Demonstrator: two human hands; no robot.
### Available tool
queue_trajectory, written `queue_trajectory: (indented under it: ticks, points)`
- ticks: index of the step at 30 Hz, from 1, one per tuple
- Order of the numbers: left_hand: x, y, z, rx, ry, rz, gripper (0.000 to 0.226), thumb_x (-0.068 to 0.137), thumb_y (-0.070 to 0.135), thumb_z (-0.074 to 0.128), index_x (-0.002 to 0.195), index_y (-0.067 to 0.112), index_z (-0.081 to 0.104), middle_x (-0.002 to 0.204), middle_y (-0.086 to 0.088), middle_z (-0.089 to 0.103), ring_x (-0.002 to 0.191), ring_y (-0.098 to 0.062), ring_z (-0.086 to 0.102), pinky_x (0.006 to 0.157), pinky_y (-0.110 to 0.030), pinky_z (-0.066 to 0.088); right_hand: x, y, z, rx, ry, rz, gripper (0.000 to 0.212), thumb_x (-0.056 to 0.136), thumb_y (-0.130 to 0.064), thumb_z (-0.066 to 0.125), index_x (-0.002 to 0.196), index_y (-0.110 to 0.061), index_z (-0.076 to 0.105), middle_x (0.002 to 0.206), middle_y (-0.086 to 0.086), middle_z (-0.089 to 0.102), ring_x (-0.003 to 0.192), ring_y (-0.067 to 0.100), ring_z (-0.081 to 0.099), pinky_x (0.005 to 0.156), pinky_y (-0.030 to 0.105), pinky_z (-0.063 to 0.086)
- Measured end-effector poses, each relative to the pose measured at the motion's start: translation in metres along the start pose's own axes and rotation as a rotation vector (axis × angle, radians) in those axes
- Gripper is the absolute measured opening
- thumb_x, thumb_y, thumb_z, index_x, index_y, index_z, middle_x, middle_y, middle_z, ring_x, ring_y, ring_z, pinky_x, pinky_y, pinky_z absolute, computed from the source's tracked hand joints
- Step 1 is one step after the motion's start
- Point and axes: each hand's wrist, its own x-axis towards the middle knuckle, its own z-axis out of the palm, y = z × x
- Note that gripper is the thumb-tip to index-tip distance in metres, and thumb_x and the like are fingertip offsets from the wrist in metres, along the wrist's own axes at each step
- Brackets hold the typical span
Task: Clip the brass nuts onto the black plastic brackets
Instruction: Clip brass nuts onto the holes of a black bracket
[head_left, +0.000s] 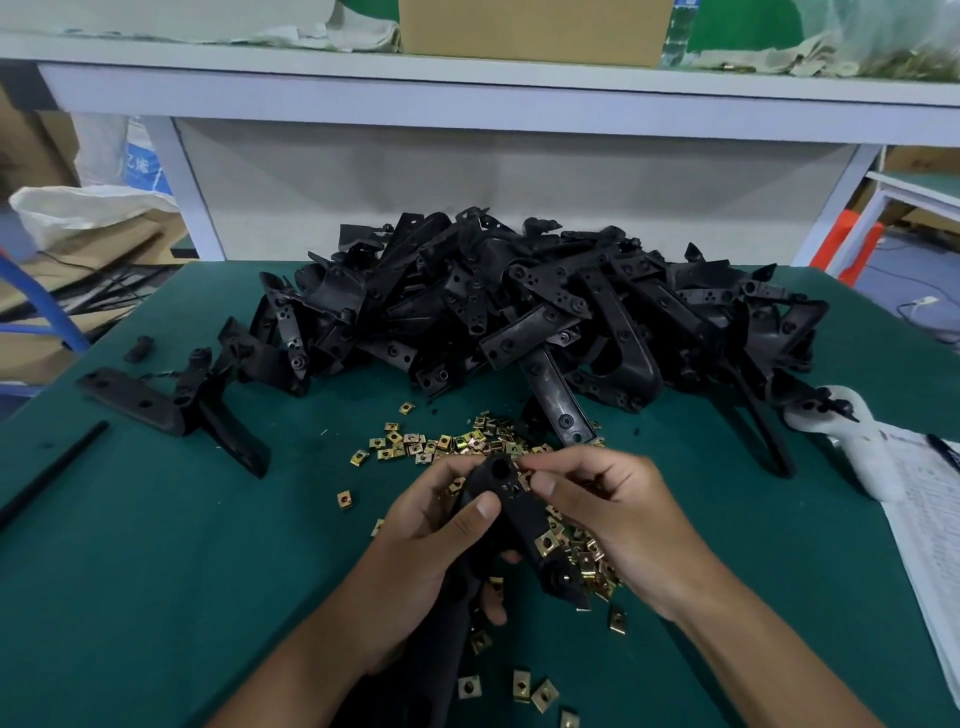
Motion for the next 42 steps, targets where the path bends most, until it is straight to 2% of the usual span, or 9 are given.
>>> queue_trajectory:
  ticks: [12,16,19,22,25,32,35,38,42]
  points:
    - [0.001,0.000,0.003,-0.041,0.043,0.040,0.029,0.085,0.028,0.071,0.110,0.015,0.064,0.093,-0.017,0.068,0.077,-0.027,0.070,0.047,-0.035,0.057,-0.002,0.004,0.007,0.104,0.044,0.043,0.027,0.073,-0.042,0.081,0.093,-0.025,0.080,0.079,-0.006,0.072,0.060,0.003,0.053,0.061,0.023,0.040]
    - [0.000,0.000,0.001,-0.027,0.066,0.072,0.029,0.088,0.031,0.072,0.112,0.016,0.064,0.095,-0.019,0.069,0.080,-0.028,0.070,0.048,-0.035,0.057,-0.004,0.006,0.008,0.128,0.025,0.039,0.049,0.071,-0.055,0.084,0.104,-0.020,0.078,0.097,0.017,0.072,0.081,0.029,0.055,0.081,0.046,0.043]
    - [0.000,0.000,-0.001,-0.022,0.076,0.103,0.028,0.090,0.032,0.073,0.112,0.017,0.064,0.094,-0.019,0.069,0.080,-0.030,0.070,0.049,-0.034,0.057,-0.005,0.005,0.005,0.106,-0.017,0.017,0.055,0.070,-0.062,0.082,0.108,-0.024,0.078,0.098,-0.001,0.076,0.093,0.013,0.070,0.090,0.031,0.051]
    - [-0.001,-0.001,-0.002,0.004,0.069,0.120,0.023,0.091,0.033,0.071,0.110,0.021,0.064,0.094,-0.015,0.070,0.082,-0.028,0.070,0.049,-0.034,0.057,-0.005,0.005,0.005,0.048,-0.046,0.003,0.051,0.074,-0.063,0.078,0.110,-0.027,0.077,0.121,-0.003,0.072,0.118,0.017,0.066,0.099,0.032,0.051]
    - [-0.001,-0.003,-0.003,0.030,0.063,0.118,0.023,0.092,0.034,0.071,0.110,0.022,0.064,0.095,-0.011,0.071,0.084,-0.026,0.071,0.050,-0.033,0.057,-0.006,0.004,0.008,0.044,-0.054,-0.022,0.050,0.074,-0.063,0.077,0.109,-0.027,0.078,0.122,-0.003,0.072,0.118,0.015,0.065,0.095,0.019,0.049]
    - [0.000,0.002,-0.001,-0.016,0.137,0.158,0.028,0.091,0.035,0.072,0.110,0.017,0.062,0.103,-0.015,0.073,0.088,-0.028,0.073,0.066,-0.036,0.061,-0.006,0.007,0.014,0.069,-0.148,-0.012,0.057,0.079,-0.058,0.076,0.128,-0.032,0.067,0.131,0.001,0.067,0.123,0.020,0.063,0.099,0.031,0.051]
    - [0.001,0.003,-0.004,-0.012,0.202,0.192,0.027,0.087,0.039,0.075,0.103,0.022,0.062,0.100,-0.010,0.074,0.088,-0.024,0.071,0.072,-0.030,0.059,-0.005,0.005,0.013,0.006,-0.062,-0.070,0.053,0.072,-0.056,0.083,0.118,-0.035,0.069,0.117,0.006,0.071,0.105,0.016,0.069,0.089,0.025,0.053]
    - [0.002,0.002,-0.005,-0.048,0.187,0.202,0.029,0.081,0.043,0.082,0.098,0.028,0.064,0.100,-0.007,0.071,0.093,-0.021,0.067,0.081,-0.030,0.057,-0.003,0.007,0.008,-0.103,0.101,-0.138,0.041,0.069,-0.052,0.083,0.105,-0.034,0.074,0.090,0.026,0.060,0.079,0.024,0.052,0.077,0.031,0.047]
    - [0.001,0.002,-0.001,0.032,0.209,0.245,0.036,0.078,0.053,0.082,0.098,0.028,0.065,0.102,-0.009,0.065,0.097,-0.023,0.061,0.087,-0.035,0.052,-0.004,0.007,0.005,-0.190,0.210,-0.290,0.037,0.074,-0.055,0.079,0.106,-0.037,0.075,0.065,-0.012,0.032,0.062,0.006,0.036,0.062,0.019,0.041]
